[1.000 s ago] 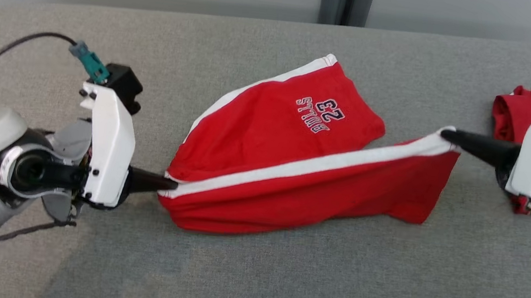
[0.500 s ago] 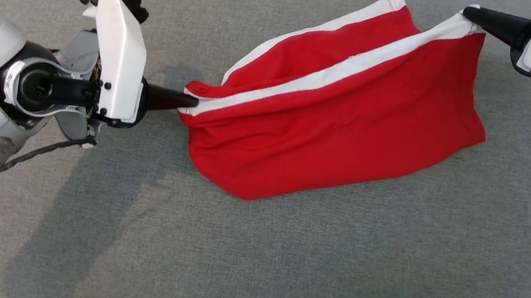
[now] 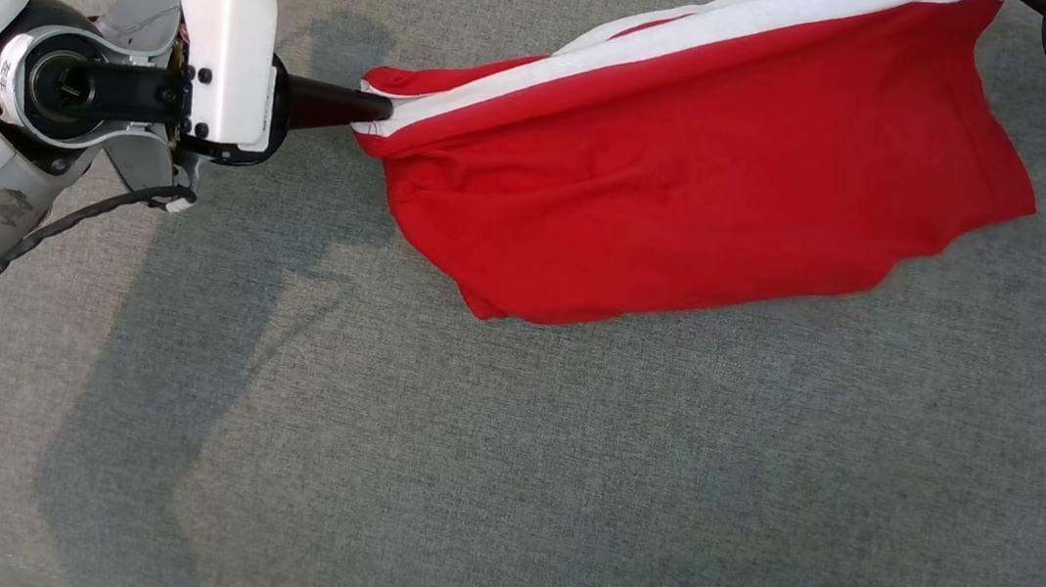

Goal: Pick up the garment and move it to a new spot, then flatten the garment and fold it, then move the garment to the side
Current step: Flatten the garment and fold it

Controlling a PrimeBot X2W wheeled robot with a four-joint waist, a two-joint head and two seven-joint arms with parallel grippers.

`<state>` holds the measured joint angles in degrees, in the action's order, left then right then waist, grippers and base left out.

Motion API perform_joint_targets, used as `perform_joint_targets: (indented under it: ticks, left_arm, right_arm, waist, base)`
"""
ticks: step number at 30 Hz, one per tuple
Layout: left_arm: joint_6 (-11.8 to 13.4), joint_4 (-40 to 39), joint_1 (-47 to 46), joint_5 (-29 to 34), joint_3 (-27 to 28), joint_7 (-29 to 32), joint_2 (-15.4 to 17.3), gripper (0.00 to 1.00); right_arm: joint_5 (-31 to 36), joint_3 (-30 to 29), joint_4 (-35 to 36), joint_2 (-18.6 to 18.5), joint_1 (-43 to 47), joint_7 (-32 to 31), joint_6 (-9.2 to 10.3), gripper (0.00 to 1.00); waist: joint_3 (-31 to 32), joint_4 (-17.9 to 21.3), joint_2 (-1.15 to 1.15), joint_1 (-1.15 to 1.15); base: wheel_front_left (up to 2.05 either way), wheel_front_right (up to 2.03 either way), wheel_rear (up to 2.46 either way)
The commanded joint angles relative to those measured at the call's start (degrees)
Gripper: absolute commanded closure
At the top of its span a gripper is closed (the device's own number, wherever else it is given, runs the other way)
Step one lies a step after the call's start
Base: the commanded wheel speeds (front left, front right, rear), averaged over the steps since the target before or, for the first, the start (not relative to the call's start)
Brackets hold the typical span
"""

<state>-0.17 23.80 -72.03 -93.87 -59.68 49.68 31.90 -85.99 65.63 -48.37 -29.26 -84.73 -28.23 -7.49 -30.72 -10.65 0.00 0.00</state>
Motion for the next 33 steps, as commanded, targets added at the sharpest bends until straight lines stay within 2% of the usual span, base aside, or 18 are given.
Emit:
perform_joint_targets:
  ticks: [1,6,7,8,9,10,20,25,30,33]
  left_arm:
    - [-0.4,0.8,-0.5,0.3,-0.1,0.1,0.1,1.00]
    - [-1.3,2.1,-0.7,0.5,0.1,-0.4,-0.7,1.00]
    - [-1.4,2.4,-0.9,0.6,0.2,-0.7,-0.9,0.91]
    - [-1.5,2.7,-1.1,0.7,0.3,-1.0,-1.1,0.56]
    - [-1.7,3.0,-1.2,0.8,0.4,-1.3,-1.4,0.16]
    - [-1.9,3.2,-1.3,0.9,0.4,-1.3,-1.6,0.00]
    - [-2.9,5.8,-0.8,1.2,0.3,-1.6,-2.0,0.00]
    - [-4.0,5.7,1.0,2.2,0.6,-3.8,-0.5,0.00]
    - [-5.3,3.3,3.8,8.5,-0.1,-13.2,2.1,0.00]
    - [-4.7,2.0,7.1,11.6,0.8,-21.7,3.1,0.00]
  right_arm:
    - [0.0,-0.2,-0.7,0.1,-0.6,0.3,-0.01,1.00]
    - [0.7,-0.2,-2.0,0.8,-1.2,1.5,-0.01,1.00]
    - [0.8,-0.2,-2.2,1.0,-1.3,1.7,-0.01,0.94]
    - [0.9,-0.2,-2.2,1.2,-1.4,1.9,-0.01,0.69]
    - [0.9,-0.2,-2.3,1.4,-1.4,2.2,-0.01,0.49]
    - [0.8,-0.3,-2.5,1.5,-1.3,2.4,-0.01,0.00]
    - [0.6,-1.0,0.8,1.7,1.3,7.0,-0.01,0.00]
    - [1.7,-1.2,4.4,1.2,4.4,13.8,-0.01,0.00]
    - [3.6,-1.0,7.0,1.0,8.5,23.4,-0.01,0.00]
    - [5.0,-0.5,7.0,1.4,11.6,29.5,-0.01,0.00]
  waist:
    - [-0.4,-0.3,0.00,0.00]
    - [-1.1,-0.5,0.00,0.00]
    - [-1.3,-0.6,0.00,0.00]
    - [-1.4,-0.6,0.00,0.00]
    - [-1.5,-0.6,0.00,0.00]
    - [-1.5,-0.6,0.00,0.00]
    - [1.9,0.4,0.00,0.00]
    - [5.9,1.5,0.00,0.00]
    - [9.7,2.7,0.00,0.00]
    - [11.6,3.0,0.00,0.00]
  base:
    - [0.00,0.00,0.00]
    - [0.00,0.00,0.00]
    - [0.00,0.00,0.00]
    - [0.00,0.00,0.00]
    - [0.00,0.00,0.00]
    - [0.00,0.00,0.00]
    - [0.00,0.00,0.00]
    - [0.00,0.00,0.00]
    - [0.00,0.00,0.00]
    - [0.00,0.00,0.00]
